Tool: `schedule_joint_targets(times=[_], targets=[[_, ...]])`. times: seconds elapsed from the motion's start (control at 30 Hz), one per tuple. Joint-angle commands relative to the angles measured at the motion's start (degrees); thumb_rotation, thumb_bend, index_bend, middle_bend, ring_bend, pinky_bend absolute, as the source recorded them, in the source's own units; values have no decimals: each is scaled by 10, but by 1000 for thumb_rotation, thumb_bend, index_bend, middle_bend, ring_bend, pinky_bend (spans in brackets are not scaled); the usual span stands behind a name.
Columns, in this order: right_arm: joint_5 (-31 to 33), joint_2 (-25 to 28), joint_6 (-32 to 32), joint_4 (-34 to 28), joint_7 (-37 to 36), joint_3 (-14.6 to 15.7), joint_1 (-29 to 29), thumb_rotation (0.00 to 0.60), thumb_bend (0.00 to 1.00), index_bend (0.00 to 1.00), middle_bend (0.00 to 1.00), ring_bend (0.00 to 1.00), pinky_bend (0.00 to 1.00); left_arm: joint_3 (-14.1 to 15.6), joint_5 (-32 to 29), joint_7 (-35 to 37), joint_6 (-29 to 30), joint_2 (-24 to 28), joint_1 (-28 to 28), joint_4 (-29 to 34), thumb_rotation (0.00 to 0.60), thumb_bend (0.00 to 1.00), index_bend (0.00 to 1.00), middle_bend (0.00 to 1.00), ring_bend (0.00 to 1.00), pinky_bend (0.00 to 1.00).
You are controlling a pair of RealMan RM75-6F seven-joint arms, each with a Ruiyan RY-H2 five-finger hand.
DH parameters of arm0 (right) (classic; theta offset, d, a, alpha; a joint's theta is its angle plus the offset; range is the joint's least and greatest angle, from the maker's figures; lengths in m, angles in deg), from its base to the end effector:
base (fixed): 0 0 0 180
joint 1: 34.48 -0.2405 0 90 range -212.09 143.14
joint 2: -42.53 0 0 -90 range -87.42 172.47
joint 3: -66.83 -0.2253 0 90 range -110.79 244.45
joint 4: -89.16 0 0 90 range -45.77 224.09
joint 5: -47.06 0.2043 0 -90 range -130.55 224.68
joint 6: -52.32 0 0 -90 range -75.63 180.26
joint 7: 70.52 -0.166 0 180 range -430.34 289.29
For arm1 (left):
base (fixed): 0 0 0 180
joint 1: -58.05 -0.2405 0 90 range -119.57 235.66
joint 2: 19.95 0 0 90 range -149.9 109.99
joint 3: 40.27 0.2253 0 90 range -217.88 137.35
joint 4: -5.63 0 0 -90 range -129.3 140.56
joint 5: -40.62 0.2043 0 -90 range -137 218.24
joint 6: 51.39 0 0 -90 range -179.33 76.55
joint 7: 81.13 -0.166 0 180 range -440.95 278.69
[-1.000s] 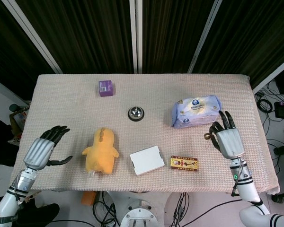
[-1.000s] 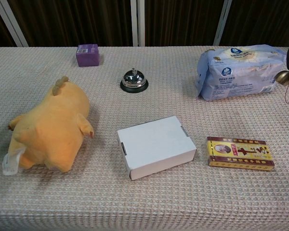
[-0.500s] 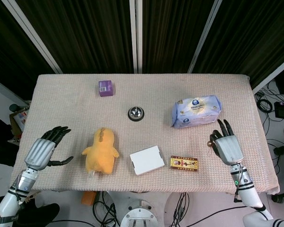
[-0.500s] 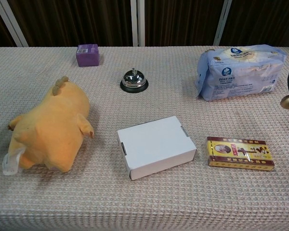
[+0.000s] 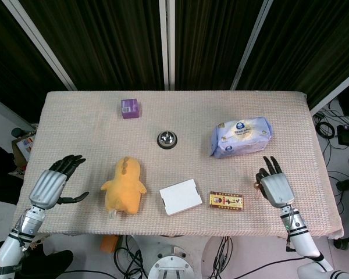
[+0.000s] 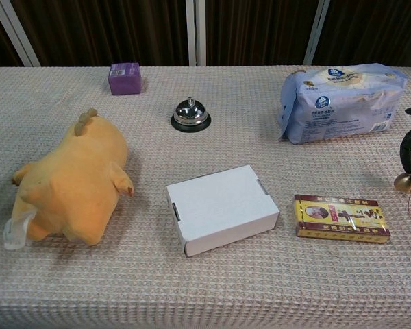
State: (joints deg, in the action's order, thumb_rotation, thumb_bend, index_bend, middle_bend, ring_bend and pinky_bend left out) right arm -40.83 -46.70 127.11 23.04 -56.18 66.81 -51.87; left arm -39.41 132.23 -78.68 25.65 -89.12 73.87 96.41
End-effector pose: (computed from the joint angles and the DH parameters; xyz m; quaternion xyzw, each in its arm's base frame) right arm -0.2709 -0.2527 0.0208 0.7318 -0.2759 0.3087 0.5414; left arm -0.2359 0.2311 0.0899 -0.6824 -0.3888 -0.4155 0.4588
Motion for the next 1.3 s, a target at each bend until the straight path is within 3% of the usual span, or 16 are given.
schedule_joint_targets(times=[0.03,0.17,0.23,0.33,0.43,0.5,0.57,0.67,0.83,0.97,1.13,1.3], targets=[[2,-6,-4,10,-2,0,0,600,391,788,360,26,0,0,-1,0,0,0,0,-1,359,197,134,112,97,210],[0,-7,-5,15,-4,0,-1,600,366,746,332,17,0,0,0,1,1,-1,0,-1,357,197,133,112,98,210],[4,-4,-11,13,0,0,-1,600,307,660,283,3,0,0,1,0,2,-1,0,-1,358,196,133,112,97,210],[10,3,-20,0,4,-1,-1,600,203,441,182,0,0,0,1,0,2,-1,-1,-1,357,197,133,112,97,210],[16,14,-27,-16,11,-1,0,600,176,206,75,0,0,-1,1,-1,3,0,-1,0,358,197,133,112,97,210],[20,24,-28,-35,20,-2,1,600,169,80,24,0,0,-1,1,-1,4,0,-1,2,358,197,133,112,97,210],[18,37,-22,-54,26,-2,4,600,163,15,4,0,0,-1,2,-3,6,1,-2,3,357,198,133,112,98,210],[8,63,-1,-90,29,1,13,600,162,0,0,0,0,-1,5,-6,11,5,-4,7,361,197,133,112,97,210],[-28,147,92,-180,17,17,60,600,156,0,0,0,0,4,9,-26,35,16,-20,14,359,197,133,112,97,210],[-13,223,154,-234,0,25,113,600,152,0,0,0,0,11,0,-46,57,27,-43,16,358,197,133,112,97,210],[11,265,190,-246,-42,15,146,600,152,0,0,0,0,11,-15,-86,87,31,-72,-4,355,197,132,112,97,210],[22,269,175,-240,-65,6,148,600,152,0,0,0,0,6,-27,-120,114,35,-93,-20,299,196,132,112,89,206]])
